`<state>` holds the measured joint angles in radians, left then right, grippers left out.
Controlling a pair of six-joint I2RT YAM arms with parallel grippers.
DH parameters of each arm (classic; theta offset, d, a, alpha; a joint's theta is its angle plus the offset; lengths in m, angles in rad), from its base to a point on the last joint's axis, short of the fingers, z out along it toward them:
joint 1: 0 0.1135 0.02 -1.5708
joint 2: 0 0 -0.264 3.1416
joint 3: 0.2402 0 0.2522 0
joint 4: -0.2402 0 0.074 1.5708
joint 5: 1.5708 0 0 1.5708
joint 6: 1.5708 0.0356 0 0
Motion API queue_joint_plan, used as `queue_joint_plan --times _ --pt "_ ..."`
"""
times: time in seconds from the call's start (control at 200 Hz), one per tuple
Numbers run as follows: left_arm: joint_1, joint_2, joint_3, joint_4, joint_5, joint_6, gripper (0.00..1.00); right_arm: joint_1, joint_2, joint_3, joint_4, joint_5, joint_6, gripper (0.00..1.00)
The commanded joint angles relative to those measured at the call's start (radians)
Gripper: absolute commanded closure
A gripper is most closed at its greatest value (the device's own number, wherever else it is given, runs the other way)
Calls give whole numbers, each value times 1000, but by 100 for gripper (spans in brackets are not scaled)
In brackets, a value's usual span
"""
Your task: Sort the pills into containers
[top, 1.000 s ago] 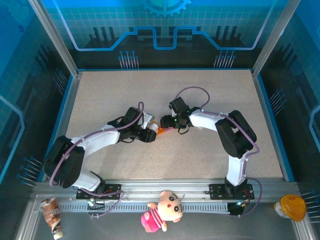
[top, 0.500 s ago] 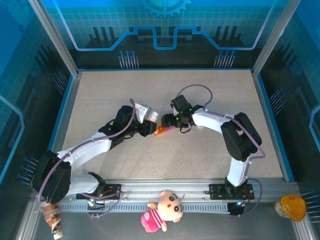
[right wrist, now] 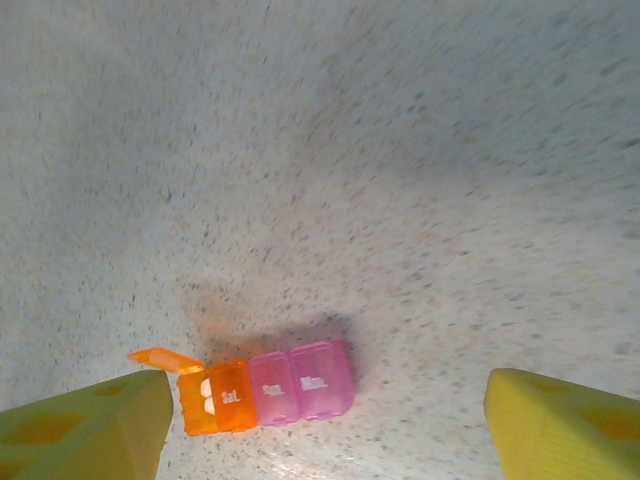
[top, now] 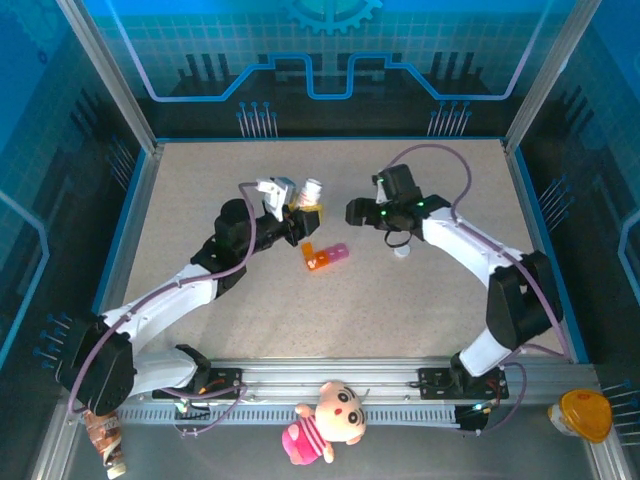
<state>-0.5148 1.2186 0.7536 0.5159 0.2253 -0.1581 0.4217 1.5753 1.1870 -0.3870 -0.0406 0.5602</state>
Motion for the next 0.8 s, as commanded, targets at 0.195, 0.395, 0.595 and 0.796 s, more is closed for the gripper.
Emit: queue_joint_plan --times 0.195,0.395,0.595,0.796 --pt "-24 110 -11 608 121 111 100 -192 -131 -149 -90 -2 -63 18" --pt "-29 222 -21 863 147 102 100 -249 -118 -193 -115 -13 -98 18" --pt "-37 233 -25 876 144 88 100 -251 -32 -166 -151 -11 -137 19" --pt "-42 170 -66 774 136 133 100 -245 83 -96 -194 14 -170 22"
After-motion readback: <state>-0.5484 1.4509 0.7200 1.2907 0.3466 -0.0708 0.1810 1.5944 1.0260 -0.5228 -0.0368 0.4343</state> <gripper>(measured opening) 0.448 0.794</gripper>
